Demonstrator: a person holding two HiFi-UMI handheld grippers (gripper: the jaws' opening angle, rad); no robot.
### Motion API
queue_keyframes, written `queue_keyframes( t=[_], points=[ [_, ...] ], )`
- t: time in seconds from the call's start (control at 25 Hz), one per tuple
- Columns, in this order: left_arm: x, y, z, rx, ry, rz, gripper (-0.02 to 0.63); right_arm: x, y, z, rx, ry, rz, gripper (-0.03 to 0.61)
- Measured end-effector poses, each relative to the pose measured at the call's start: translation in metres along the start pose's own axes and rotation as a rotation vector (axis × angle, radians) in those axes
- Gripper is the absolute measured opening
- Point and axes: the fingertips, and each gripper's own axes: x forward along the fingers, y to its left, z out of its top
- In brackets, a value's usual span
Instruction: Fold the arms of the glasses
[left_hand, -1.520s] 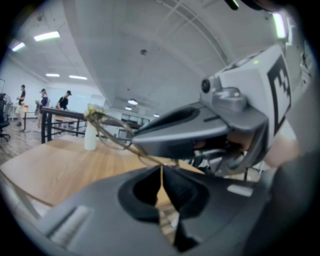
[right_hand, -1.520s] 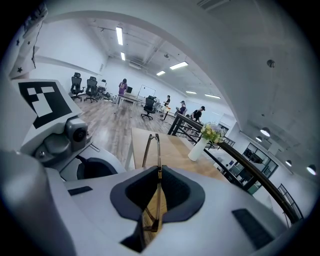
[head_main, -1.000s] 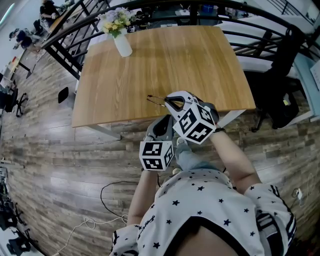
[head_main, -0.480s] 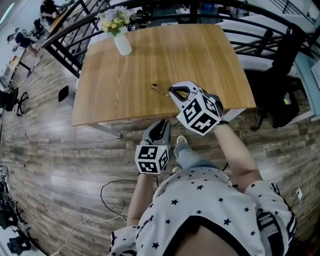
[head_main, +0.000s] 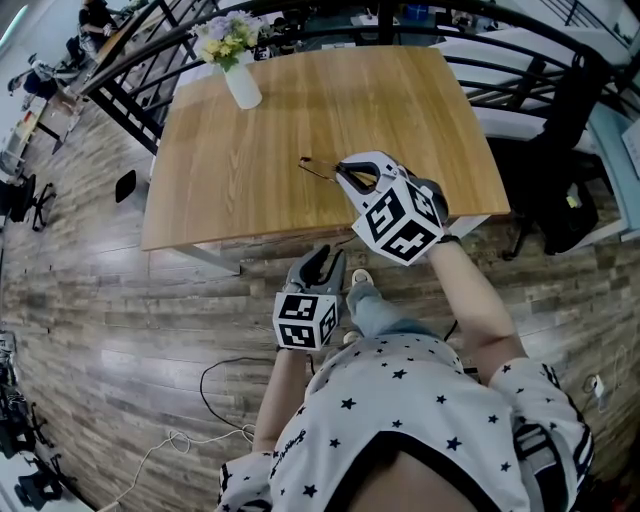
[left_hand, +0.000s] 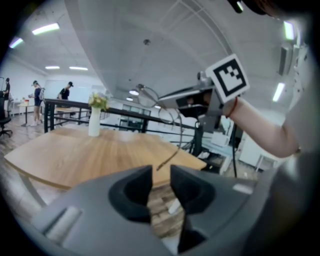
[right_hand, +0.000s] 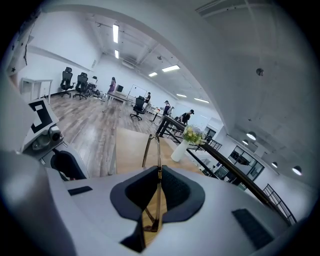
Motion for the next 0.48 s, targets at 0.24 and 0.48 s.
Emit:
queue_keyframes(
  t=[0.24, 0.48],
  points=[
    [0.0063, -0.0023, -0.0057, -0.004, 0.014, 0.012, 0.112, -0.0041, 0.0038, 0.0031, -0.005, -0.016, 0.006, 0.021],
    [0.0045, 0.0009, -0.0053, -0.010, 0.017, 0.023, 0.112, -0.0051, 0.0071, 0.0015, -0.006, -0.012, 0.012, 0.021]
  ],
)
